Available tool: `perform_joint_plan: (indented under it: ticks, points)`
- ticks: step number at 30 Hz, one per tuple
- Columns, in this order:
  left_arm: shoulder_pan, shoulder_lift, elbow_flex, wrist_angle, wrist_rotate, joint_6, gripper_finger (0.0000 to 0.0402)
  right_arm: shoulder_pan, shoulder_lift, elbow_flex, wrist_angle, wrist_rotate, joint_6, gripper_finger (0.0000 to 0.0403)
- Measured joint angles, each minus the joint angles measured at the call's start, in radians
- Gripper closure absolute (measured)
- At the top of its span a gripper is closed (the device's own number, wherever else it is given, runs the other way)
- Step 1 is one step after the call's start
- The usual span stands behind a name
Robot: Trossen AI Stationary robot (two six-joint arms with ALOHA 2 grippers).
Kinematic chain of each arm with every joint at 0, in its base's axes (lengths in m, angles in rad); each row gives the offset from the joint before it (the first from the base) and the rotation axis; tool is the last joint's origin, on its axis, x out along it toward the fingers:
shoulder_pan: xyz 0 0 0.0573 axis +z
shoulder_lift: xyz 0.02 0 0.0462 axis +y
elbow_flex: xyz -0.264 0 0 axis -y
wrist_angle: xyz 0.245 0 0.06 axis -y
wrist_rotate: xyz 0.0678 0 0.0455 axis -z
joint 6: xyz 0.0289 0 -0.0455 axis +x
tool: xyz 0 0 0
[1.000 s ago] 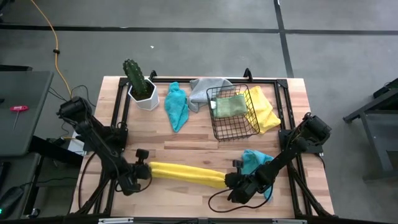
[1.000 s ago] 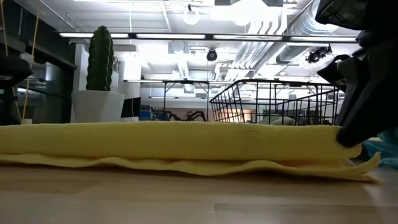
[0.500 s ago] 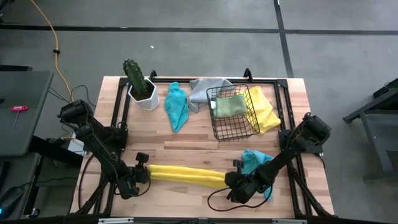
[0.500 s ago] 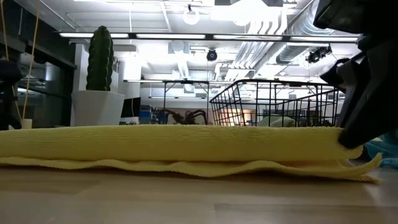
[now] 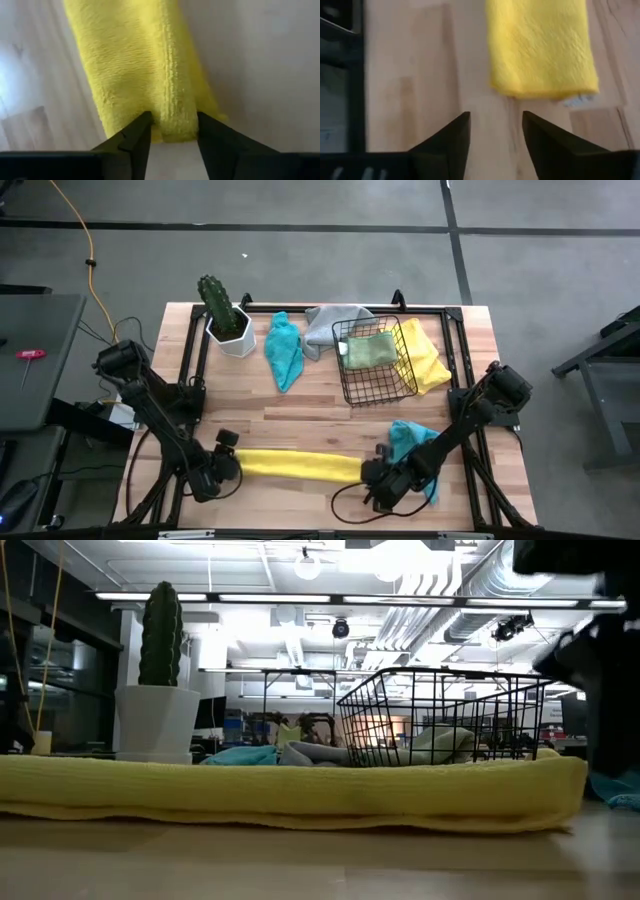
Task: Fold microfiber towels
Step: Fold the bottom yellow microfiber towel
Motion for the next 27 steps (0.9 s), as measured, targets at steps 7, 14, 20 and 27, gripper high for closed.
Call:
perform_joint_plan:
  ticks: [7, 14, 20, 27]
  points:
    - [0.0, -0.057, 0.06, -0.022, 0.029, 0.021, 0.0246, -0.002, 0.0, 0.065, 0.003, 0.071, -0.101, 0.0222]
    - [0.0, -0.094, 0.06, -0.045, -0.009, 0.021, 0.0247, -0.025, 0.0, 0.065, 0.003, 0.094, -0.096, 0.0222]
    - [0.002, -0.099, 0.043, -0.023, -0.218, 0.022, 0.025, -0.059, 0.0, 0.065, 0.011, 0.097, -0.101, 0.0222]
    - [0.021, -0.099, -0.091, 0.198, -0.264, -0.023, 0.0282, -0.08, 0.036, 0.065, 0.098, 0.153, -0.118, 0.0222]
